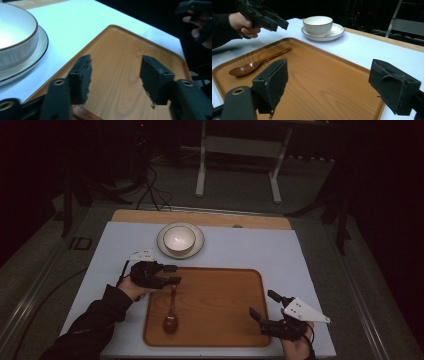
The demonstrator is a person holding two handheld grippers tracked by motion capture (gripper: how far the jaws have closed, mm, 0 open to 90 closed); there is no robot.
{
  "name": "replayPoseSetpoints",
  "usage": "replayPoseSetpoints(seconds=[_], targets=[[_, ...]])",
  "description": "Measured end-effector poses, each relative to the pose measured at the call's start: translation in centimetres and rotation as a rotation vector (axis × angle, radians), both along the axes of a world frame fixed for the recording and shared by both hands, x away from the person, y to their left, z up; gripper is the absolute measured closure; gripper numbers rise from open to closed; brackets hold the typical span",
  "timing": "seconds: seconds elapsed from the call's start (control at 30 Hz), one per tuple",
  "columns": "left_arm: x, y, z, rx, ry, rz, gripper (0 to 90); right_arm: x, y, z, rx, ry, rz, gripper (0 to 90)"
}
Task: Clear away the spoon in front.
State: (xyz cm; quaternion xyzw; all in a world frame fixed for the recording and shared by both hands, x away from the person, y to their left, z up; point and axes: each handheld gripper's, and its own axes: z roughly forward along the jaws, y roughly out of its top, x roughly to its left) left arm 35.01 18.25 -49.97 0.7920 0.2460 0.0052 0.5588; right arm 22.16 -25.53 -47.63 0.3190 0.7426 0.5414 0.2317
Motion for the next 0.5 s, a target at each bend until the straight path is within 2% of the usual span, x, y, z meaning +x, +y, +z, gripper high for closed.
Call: replayPoseSetpoints(seconds=[0.1, 0.2, 0.27, 0.33, 0.5], targets=[[-0.5, 0.3, 0.5, -0.019, -0.008, -0.047, 30.4, 0.0, 0.0, 0.0, 0.000, 0.001, -0.002, 15.7], [-0.9, 0.3, 0.8, -0.019, -0.005, -0.030, 20.9, 0.0, 0.0, 0.0, 0.000, 0.001, -0.003, 15.7], [-1.2, 0.2, 1.1, 0.013, -0.021, -0.009, 8.1, 0.0, 0.0, 0.0, 0.000, 0.001, -0.004, 15.7], [-1.3, 0.1, 1.2, 0.012, -0.016, -0.004, 0.7, 0.0, 0.0, 0.0, 0.000, 0.001, -0.004, 15.7], [-2.0, 0.4, 2.0, 0.013, -0.019, -0.017, 0.1, 0.1, 0.0, -0.1, -0.002, 0.000, -0.004, 15.7]])
